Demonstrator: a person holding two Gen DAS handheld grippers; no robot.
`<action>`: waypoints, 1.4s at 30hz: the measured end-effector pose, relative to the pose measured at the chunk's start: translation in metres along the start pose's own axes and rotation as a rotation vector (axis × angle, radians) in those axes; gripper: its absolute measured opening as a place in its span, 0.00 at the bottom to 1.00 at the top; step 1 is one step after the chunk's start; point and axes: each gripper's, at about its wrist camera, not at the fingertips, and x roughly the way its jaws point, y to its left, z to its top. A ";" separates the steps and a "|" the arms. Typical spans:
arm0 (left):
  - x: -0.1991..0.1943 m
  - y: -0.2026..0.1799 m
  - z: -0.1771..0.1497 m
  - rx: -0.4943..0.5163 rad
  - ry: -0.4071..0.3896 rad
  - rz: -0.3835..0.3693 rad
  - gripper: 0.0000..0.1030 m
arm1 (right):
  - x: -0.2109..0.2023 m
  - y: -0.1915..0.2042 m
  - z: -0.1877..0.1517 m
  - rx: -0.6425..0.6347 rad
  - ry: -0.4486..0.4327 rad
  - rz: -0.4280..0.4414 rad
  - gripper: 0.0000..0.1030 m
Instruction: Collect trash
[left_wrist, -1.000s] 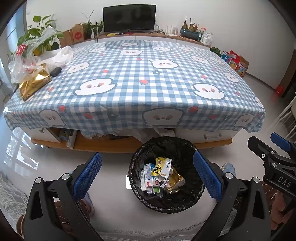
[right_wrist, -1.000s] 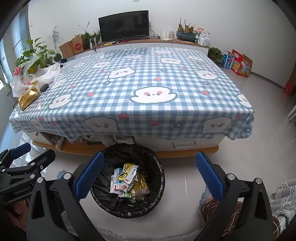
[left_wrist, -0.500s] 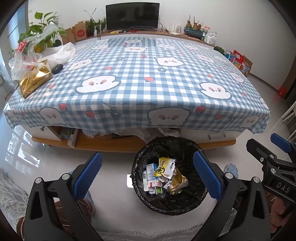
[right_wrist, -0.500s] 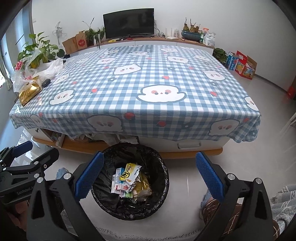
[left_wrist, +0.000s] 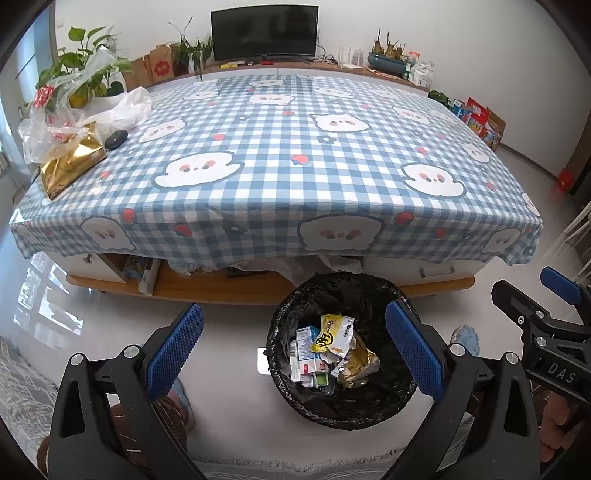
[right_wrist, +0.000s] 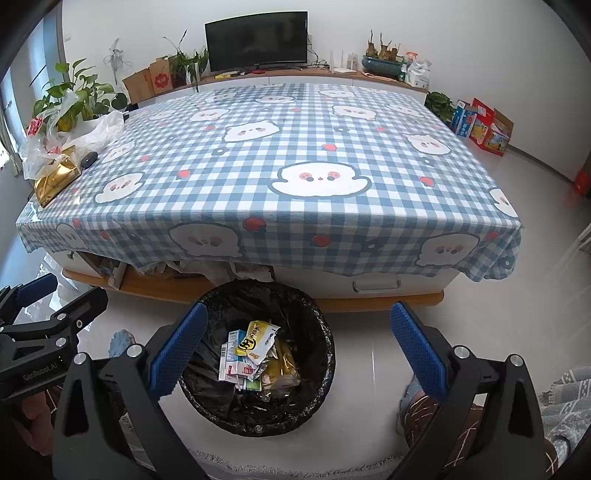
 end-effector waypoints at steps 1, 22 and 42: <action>0.000 0.000 0.000 0.000 0.000 -0.001 0.94 | 0.000 -0.001 0.000 0.000 0.001 0.000 0.92; 0.002 0.002 0.002 -0.009 0.007 0.016 0.93 | 0.001 -0.004 0.000 0.001 0.003 -0.001 0.92; 0.005 -0.001 0.000 -0.007 0.025 -0.006 0.93 | 0.003 -0.006 -0.001 0.005 0.006 -0.007 0.92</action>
